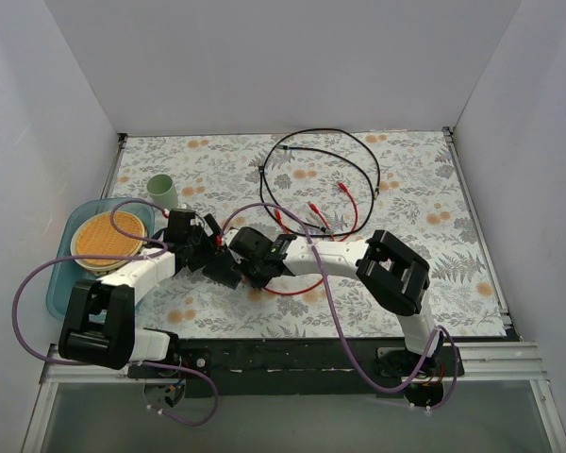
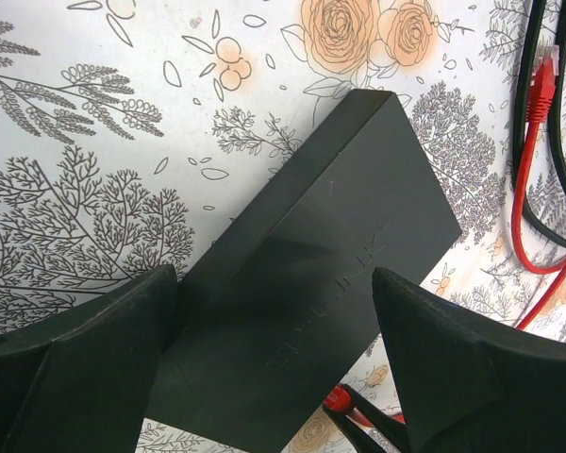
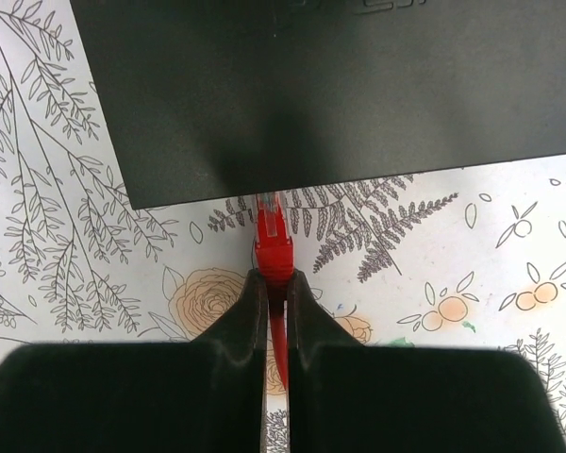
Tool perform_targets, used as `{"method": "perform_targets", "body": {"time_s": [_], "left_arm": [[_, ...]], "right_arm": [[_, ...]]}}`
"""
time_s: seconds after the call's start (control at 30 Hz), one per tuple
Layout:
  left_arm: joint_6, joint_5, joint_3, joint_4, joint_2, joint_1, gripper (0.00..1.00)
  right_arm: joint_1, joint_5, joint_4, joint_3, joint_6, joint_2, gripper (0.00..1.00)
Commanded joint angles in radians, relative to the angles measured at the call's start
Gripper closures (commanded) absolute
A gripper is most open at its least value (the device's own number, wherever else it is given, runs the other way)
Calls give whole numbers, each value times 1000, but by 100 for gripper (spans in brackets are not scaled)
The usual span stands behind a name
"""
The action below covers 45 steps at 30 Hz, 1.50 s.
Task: Insert the plug into the switch port
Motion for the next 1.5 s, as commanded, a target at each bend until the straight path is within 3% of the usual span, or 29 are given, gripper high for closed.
{"method": "perform_targets", "body": {"time_s": [0.0, 0.77, 1.2, 1.47], "left_arm": [[1, 64, -15, -6, -45, -2, 14], [-3, 180, -47, 45, -41, -2, 19], [-12, 224, -76, 65, -7, -4, 24], [-1, 296, -97, 85, -30, -5, 32]], "right_arm": [[11, 38, -108, 48, 24, 78, 99], [34, 147, 50, 42, 87, 42, 99], [40, 208, 445, -214, 80, -110, 99], [40, 174, 396, -107, 60, -34, 99]]}}
